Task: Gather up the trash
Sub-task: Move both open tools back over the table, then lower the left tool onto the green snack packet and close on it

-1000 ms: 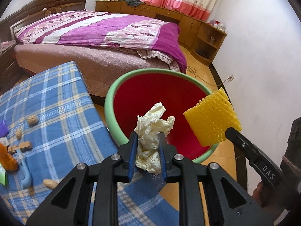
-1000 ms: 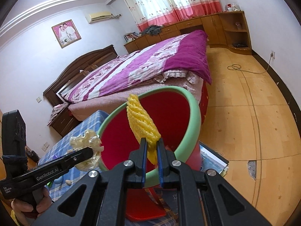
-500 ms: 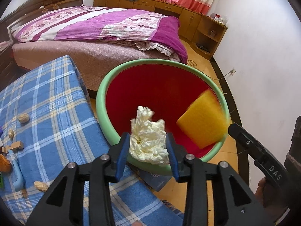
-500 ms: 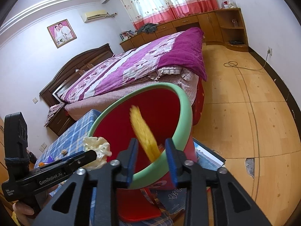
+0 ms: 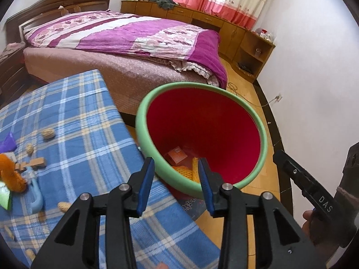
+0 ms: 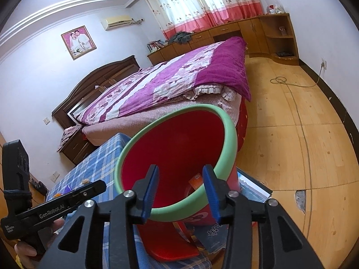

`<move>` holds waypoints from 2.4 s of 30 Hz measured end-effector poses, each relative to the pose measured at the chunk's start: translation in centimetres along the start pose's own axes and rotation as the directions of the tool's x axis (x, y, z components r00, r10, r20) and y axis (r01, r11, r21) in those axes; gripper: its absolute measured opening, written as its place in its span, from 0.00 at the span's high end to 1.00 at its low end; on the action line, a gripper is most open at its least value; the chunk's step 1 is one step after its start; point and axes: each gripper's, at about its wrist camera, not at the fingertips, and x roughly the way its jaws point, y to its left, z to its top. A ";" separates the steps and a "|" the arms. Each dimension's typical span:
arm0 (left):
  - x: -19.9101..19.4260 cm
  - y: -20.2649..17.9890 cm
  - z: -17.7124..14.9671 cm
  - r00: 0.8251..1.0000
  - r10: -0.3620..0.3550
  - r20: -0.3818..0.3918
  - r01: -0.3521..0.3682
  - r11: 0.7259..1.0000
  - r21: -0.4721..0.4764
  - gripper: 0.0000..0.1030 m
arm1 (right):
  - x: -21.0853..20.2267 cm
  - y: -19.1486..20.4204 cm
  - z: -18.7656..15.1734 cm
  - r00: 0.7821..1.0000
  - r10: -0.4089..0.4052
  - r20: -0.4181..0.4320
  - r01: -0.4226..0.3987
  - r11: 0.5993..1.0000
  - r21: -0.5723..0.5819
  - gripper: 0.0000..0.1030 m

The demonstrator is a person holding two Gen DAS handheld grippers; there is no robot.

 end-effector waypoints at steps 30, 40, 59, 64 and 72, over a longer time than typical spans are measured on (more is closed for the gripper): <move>-10.0 9.8 -4.7 0.983 0.168 0.076 -0.151 0.969 -0.193 0.61 | -0.9 9.2 -2.8 0.990 0.107 -0.087 -0.118 0.984 -0.133 0.48; -12.1 13.8 -6.1 0.972 0.221 0.080 -0.192 0.943 -0.273 0.61 | -0.3 13.3 -4.2 0.982 0.136 -0.133 -0.160 0.968 -0.194 0.44; -12.8 21.1 -7.9 0.956 0.290 0.035 -0.255 0.887 -0.385 0.61 | 2.1 17.3 -5.6 0.974 0.127 -0.187 -0.170 0.957 -0.236 0.41; -12.1 22.7 -7.9 0.956 0.292 0.021 -0.259 0.878 -0.403 0.61 | 3.1 17.8 -5.8 0.972 0.116 -0.204 -0.164 0.957 -0.238 0.41; -9.3 24.6 -7.0 0.955 0.296 -0.018 -0.278 0.874 -0.399 0.61 | 4.6 18.2 -6.4 0.965 0.108 -0.237 -0.167 0.955 -0.245 0.41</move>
